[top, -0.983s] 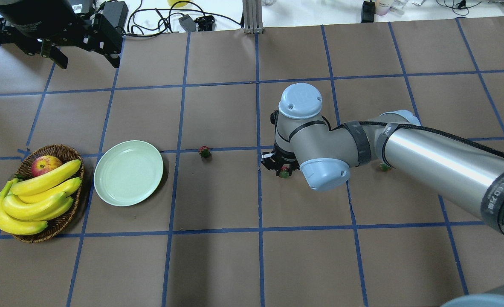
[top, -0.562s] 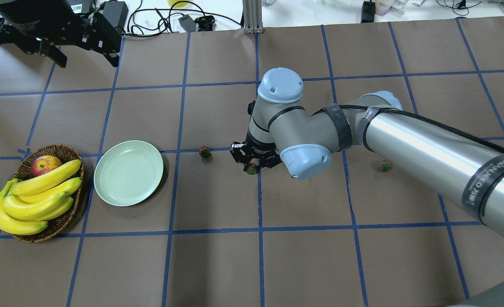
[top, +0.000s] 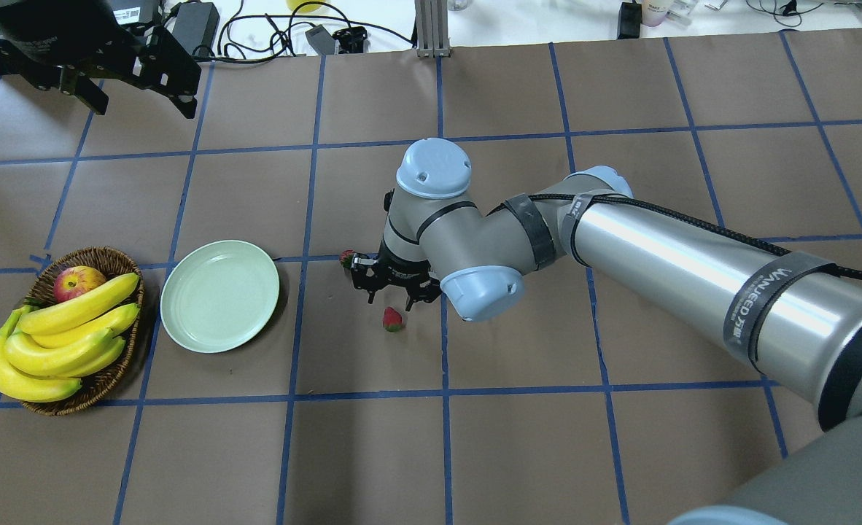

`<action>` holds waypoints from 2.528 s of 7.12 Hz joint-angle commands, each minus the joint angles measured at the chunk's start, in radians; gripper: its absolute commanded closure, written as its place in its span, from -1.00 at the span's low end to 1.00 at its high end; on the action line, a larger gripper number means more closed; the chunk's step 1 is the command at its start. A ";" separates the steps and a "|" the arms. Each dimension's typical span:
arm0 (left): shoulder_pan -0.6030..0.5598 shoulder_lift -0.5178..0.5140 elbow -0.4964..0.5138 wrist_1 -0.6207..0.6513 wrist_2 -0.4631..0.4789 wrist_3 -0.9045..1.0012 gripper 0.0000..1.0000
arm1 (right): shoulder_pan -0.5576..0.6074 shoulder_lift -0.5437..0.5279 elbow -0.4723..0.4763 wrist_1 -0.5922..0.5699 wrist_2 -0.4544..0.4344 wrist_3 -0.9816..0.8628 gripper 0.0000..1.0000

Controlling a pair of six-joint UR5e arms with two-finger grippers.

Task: Collect all strawberries into plate
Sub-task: 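Carry the second strawberry toward the plate and release it on the table, then move the right gripper to the lone strawberry while the left arm reaches out, then grasp the lone strawberry with the right gripper while the left grasps the nearest strawberry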

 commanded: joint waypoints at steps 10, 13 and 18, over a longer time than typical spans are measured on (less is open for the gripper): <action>-0.055 -0.153 -0.179 0.238 -0.095 -0.147 -1.00 | -0.634 -0.232 0.300 0.075 -0.391 -0.680 -0.82; -0.127 -0.264 -0.365 0.479 -0.092 -0.320 -0.96 | -0.634 -0.188 0.311 -0.019 -0.379 -0.709 -0.63; -0.181 -0.462 -0.407 0.623 -0.092 -0.457 -0.75 | -0.634 -0.190 0.286 -0.009 -0.383 -0.693 1.00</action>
